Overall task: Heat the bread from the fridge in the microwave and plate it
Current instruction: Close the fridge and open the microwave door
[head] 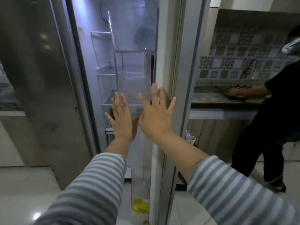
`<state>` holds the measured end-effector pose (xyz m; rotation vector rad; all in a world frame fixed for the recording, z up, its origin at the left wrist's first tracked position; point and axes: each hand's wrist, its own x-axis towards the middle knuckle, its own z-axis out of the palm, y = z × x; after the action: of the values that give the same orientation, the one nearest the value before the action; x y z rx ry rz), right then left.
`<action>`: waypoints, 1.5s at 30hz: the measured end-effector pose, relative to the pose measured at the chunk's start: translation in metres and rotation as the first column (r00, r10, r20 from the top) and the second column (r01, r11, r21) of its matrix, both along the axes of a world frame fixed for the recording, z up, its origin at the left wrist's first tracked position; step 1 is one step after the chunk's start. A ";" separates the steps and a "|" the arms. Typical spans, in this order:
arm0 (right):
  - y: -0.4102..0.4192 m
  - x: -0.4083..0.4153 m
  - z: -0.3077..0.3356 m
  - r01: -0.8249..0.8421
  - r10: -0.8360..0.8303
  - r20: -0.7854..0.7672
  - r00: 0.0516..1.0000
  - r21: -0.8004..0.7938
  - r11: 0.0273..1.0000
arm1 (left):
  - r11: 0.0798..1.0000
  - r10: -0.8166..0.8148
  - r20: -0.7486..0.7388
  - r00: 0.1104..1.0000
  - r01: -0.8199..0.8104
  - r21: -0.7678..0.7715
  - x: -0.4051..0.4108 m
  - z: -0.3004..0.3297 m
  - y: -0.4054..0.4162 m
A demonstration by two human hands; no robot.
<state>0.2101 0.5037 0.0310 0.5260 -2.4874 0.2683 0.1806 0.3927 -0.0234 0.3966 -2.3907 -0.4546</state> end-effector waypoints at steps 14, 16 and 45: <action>0.046 -0.062 0.016 -0.218 0.200 -0.128 0.971 -0.148 0.965 | 0.997 -0.071 -0.101 0.992 0.073 0.012 0.011 -0.016 0.039; 0.036 -0.069 0.011 -0.266 0.252 -0.114 0.961 -0.124 0.956 | 0.998 -0.060 -0.069 0.996 0.060 0.002 0.009 -0.017 0.025; -0.235 -0.239 -0.016 -0.333 0.428 -0.409 0.806 0.284 0.899 | 0.980 0.011 -0.292 0.956 0.048 0.194 -0.123 -0.061 -0.204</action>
<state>-0.0284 0.2690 0.0150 1.0523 -1.9308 0.0334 0.0574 0.1887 -0.0842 0.3671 -2.0701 -0.7146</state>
